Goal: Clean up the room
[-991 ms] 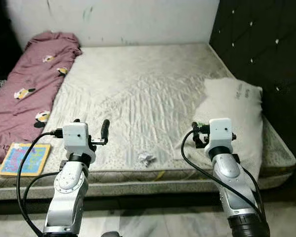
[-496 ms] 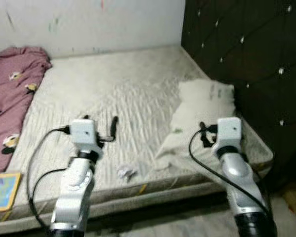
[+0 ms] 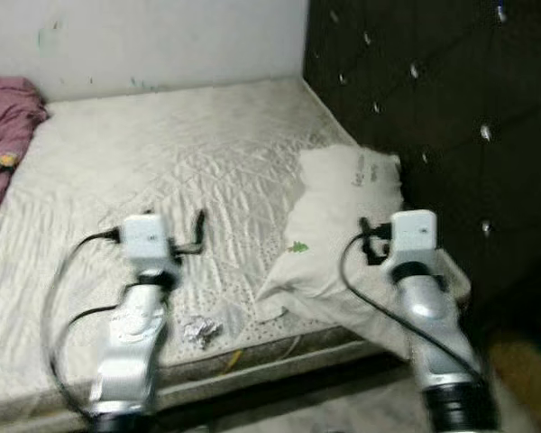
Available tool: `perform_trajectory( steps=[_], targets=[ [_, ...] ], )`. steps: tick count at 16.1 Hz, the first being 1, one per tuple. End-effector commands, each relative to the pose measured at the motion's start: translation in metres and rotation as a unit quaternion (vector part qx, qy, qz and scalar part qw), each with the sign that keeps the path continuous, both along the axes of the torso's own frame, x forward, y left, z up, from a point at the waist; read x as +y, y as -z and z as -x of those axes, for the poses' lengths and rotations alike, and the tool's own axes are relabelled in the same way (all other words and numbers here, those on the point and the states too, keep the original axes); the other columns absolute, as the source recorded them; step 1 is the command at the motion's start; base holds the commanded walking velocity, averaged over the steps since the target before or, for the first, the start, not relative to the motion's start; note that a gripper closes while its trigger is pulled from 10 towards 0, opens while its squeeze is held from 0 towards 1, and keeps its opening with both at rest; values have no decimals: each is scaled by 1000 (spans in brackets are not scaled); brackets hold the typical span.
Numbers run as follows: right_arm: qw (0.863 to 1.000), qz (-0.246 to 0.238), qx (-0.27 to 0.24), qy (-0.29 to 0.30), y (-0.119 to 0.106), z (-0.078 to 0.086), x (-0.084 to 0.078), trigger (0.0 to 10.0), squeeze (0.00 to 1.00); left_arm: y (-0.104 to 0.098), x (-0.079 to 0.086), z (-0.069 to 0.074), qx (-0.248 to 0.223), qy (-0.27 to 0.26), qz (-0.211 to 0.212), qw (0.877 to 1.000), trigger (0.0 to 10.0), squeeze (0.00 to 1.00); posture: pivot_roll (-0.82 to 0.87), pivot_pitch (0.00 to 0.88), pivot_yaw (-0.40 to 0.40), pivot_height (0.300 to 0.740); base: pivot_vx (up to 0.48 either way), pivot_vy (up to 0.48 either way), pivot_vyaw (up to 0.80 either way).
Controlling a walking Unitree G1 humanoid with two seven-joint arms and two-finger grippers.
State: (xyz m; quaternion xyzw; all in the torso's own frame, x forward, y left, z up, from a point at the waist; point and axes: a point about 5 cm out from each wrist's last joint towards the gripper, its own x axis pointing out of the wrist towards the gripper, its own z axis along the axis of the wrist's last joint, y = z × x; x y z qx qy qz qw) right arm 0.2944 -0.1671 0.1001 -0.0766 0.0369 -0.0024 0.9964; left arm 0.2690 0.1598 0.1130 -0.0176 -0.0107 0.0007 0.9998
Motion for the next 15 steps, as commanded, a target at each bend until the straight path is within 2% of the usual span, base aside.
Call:
perform_trajectory(
  steps=[1, 3, 10, 13, 14, 15],
  targets=[
    [1000, -6, -13, -13, -7, -4, 8, 10000, 0, 1, 5, 0, 3, -7, 5, 1000, 10000, 0, 3, 0, -4, 740, 0, 480, 463],
    [1000, -18, -17, -7, -8, -5, 6, 10000, 0, -1, 4, -2, 1, -7, 4, 1000, 10000, 0, 2, 0, -1, 740, 0, 480, 0],
    [1000, -13, -14, -8, -7, -4, 6, 10000, 0, 0, 5, -1, -2, -11, -9, 1000, 10000, 0, 3, 0, 0, 740, 0, 457, 0],
    [1000, -16, -17, -1, -7, -4, 6, 10000, 0, 1, 7, 0, 3, -39, -44, 998, 10000, 0, 5, 0, 0, 740, 0, 0, 0],
    [1000, -12, -22, 3, -7, -3, 5, 10000, 0, 6, 8, 3, 38, -34, -27, 998, 10000, 0, 6, 0, -2, 740, 0, 0, 0],
    [1000, -4, -25, 7, -8, -3, 5, 10000, 0, 6, 7, 6, 34, 5, -4, 999, 10000, 0, 7, 0, -1, 740, 0, 0, 0]
  ],
)
